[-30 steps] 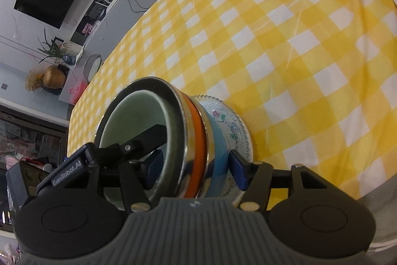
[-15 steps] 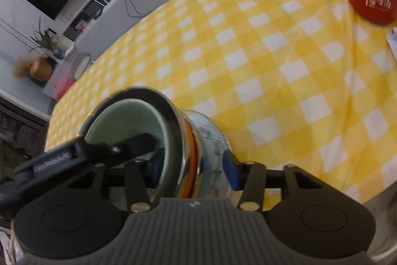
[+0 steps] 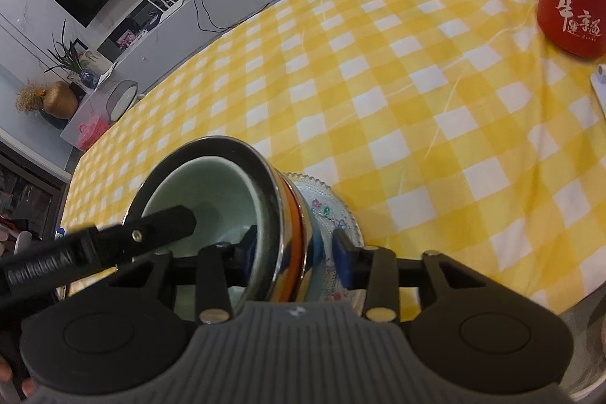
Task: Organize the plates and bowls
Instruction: 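Lift and carry the bowl stack with both grippers onto the plate stack, then lower the bowl stack onto the plates and open both grippers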
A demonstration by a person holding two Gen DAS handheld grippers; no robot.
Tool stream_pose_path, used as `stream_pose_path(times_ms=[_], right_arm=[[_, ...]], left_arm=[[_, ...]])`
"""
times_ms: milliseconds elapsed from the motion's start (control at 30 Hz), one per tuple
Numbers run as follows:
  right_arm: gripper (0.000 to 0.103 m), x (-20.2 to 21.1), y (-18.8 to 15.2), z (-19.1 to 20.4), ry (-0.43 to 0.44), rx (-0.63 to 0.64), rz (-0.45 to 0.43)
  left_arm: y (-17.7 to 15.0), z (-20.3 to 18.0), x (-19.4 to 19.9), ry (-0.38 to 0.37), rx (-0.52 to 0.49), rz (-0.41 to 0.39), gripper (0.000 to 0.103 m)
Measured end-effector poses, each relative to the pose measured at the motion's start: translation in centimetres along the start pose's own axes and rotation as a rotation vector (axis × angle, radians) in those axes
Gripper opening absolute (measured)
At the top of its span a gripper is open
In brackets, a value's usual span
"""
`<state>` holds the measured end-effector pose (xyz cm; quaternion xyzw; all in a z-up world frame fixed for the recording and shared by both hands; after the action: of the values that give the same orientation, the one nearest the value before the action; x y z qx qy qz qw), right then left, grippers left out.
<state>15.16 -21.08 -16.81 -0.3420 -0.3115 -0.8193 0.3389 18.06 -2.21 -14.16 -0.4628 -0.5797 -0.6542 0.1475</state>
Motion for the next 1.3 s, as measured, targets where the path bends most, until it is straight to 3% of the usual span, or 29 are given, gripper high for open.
stream_pose_path(times_ms=[133,267,333,500,633,733,833,967,1067,1133,1300], right_arm=[[0.048,0.0,0.2,-0.1,-0.017,0.017,-0.017],[0.053,-0.2,0.3,-0.4,-0.017,0.006,-0.018],[0.065,-0.2,0.3,-0.5,-0.049,0.018,-0.042],[0.065,-0.1,0.3,-0.1,-0.076,0.064,-0.065],[0.065,0.1,0.4,-0.1,-0.078,0.070,-0.070],[0.065,0.6,0.5,0.1,-0.085,0.083,-0.071],[0.070,1.6,0.9,0.6,-0.057,0.110,-0.087],[0.080,3.9,1.8,0.8,0.047,0.075,-0.101],[0.089,6.1,2.6,0.8,0.094,0.036,-0.147],[0.090,7.4,2.8,0.9,0.081,0.034,-0.168],[0.090,9.5,1.5,1.4,0.003,0.116,-0.191]], left_arm=[[-0.8,0.0,-1.2,0.074,-0.009,0.045,0.078],[-1.3,0.1,-1.6,0.050,0.016,0.022,0.081],[-1.3,0.4,-1.7,0.051,0.027,0.018,0.084],[-1.4,0.8,-1.8,0.039,0.064,0.019,0.084],[-1.4,-0.2,-1.2,0.105,-0.024,-0.011,0.084],[-1.5,-0.3,-0.8,0.128,0.003,-0.007,0.078],[-1.2,-0.4,0.4,0.129,0.028,-0.028,0.078],[-0.6,-1.2,2.3,0.139,-0.002,-0.063,0.078],[-0.4,-1.8,4.6,0.238,-0.012,-0.104,0.078],[-0.7,-2.3,6.0,0.296,-0.005,-0.147,0.080],[-2.1,-4.0,9.1,0.341,-0.043,-0.239,0.090]])
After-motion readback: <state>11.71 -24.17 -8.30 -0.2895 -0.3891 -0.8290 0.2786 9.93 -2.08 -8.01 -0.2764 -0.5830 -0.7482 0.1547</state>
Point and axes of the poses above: each gripper's, at about its wrist camera, not at the fingertips, and x roughly against the way its jaws point, z to its left, y to its top, the point moved 5 cm from there along -x, roughly the way its jaws point, and after that the axes turned 15 degrees about -x, right-handed, at the moved point
